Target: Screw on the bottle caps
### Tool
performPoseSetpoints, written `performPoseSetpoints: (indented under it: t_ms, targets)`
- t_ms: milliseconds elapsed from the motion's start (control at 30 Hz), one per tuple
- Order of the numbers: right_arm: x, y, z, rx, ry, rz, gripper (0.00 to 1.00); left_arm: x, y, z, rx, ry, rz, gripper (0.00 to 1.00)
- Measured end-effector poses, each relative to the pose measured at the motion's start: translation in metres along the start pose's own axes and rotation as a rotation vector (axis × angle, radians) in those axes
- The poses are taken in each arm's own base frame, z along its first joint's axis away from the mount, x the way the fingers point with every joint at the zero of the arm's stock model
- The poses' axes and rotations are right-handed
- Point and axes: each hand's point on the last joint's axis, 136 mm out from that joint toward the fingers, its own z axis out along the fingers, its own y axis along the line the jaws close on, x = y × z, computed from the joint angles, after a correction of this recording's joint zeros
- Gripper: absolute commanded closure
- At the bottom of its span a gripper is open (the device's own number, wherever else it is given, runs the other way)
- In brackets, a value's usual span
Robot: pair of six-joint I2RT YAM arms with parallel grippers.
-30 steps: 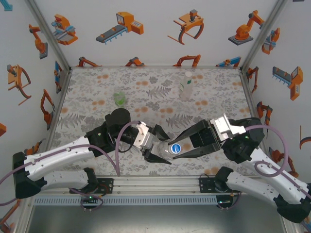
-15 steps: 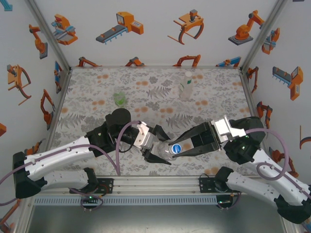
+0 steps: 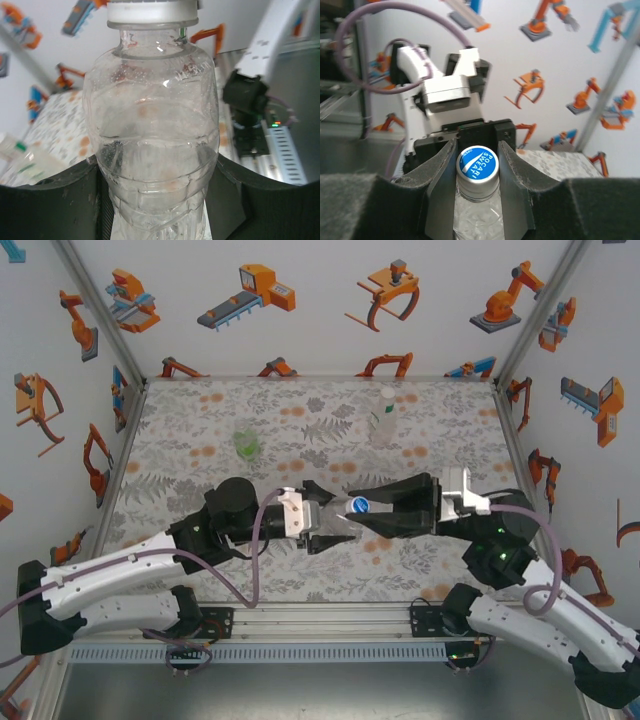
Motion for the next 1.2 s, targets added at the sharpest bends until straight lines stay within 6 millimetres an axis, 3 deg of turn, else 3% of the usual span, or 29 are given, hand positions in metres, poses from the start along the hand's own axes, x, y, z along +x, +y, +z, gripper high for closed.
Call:
performPoseSetpoints:
  t_ms: [233,367,400,467,633,900,1033,1200]
  targets:
    - [0.023,-0.051,-0.008,0.293,-0.004,0.102,1.0,0.025,0.037,0.003,-0.225,0.108,0.0,1.0]
    - [0.036,-0.068,-0.011,0.385,0.009,0.144,1.0,0.038,0.048,0.003,-0.293,0.16,-0.003,0.51]
    - [0.037,-0.071,-0.012,0.398,0.01,0.15,1.0,0.04,0.05,0.002,-0.306,0.167,-0.002,0.31]
    - [0.041,-0.075,-0.013,0.423,0.017,0.156,1.0,0.041,0.054,0.0,-0.331,0.175,-0.004,0.17]
    - [0.06,-0.087,-0.015,0.484,0.076,0.168,1.0,0.034,0.07,-0.01,-0.399,0.143,-0.021,0.1]
    - [0.104,-0.111,-0.016,0.574,0.234,0.098,1.0,0.031,0.079,-0.03,-0.449,0.126,-0.063,0.09]
    - [0.135,-0.147,-0.022,0.657,0.339,0.054,1.0,0.031,0.085,-0.043,-0.496,0.14,-0.091,0.09]
    - [0.18,-0.201,-0.033,0.742,0.455,0.054,1.0,0.045,0.094,-0.057,-0.561,0.191,-0.155,0.08]
